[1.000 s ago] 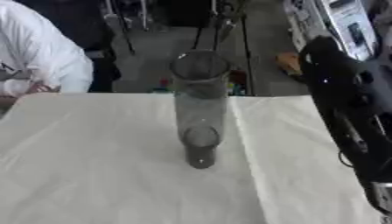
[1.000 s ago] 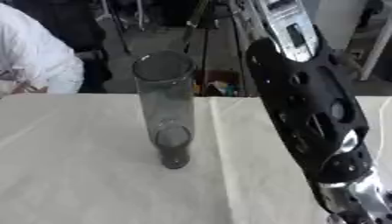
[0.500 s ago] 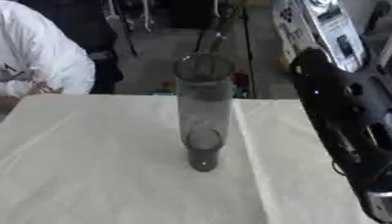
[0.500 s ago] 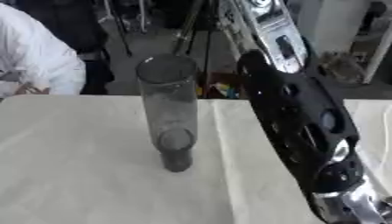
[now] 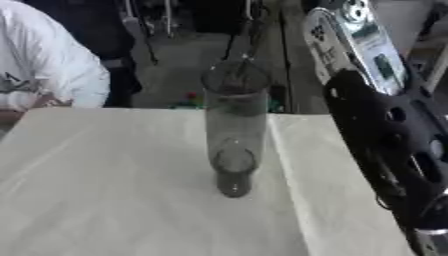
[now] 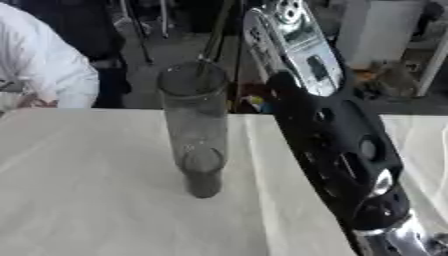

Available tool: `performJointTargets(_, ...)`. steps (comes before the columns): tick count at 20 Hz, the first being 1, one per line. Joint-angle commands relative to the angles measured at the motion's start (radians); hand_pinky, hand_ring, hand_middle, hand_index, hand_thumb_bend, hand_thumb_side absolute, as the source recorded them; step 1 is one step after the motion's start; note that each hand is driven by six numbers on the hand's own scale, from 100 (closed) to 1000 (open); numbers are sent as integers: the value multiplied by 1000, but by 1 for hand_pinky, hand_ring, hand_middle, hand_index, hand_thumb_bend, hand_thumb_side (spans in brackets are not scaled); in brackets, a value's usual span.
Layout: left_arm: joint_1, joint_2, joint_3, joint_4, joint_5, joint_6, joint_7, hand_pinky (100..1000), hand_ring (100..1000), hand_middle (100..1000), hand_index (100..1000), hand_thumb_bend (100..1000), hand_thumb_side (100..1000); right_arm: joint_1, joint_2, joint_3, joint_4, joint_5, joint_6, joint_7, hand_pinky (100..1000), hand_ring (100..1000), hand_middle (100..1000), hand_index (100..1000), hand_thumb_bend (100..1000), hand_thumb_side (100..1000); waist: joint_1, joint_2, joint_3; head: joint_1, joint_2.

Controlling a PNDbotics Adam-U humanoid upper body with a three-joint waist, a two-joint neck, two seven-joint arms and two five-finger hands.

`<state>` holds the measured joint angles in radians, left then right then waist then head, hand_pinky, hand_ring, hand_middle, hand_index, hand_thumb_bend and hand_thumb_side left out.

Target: Arrange flowers into the vase.

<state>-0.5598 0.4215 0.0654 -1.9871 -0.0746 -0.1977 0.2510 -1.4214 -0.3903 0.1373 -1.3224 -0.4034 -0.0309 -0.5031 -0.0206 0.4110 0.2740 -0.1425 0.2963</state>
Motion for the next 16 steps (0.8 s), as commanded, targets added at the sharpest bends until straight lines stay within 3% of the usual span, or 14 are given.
performJointTargets(1,-14,12,6,-13,4,0,3,807,920,902,961,100,1000,-11,-46,7,-23,-18,9,6,100,100,100,100,100,197,4,-17,0,2,-16)
performJointTargets(16,-20,5,6,-13,12,-1,7,806,919,901,960,100,1000,6,-55,23,-15,-33,20,35,100,100,100,100,100,209,7,14,8,-5,-35)
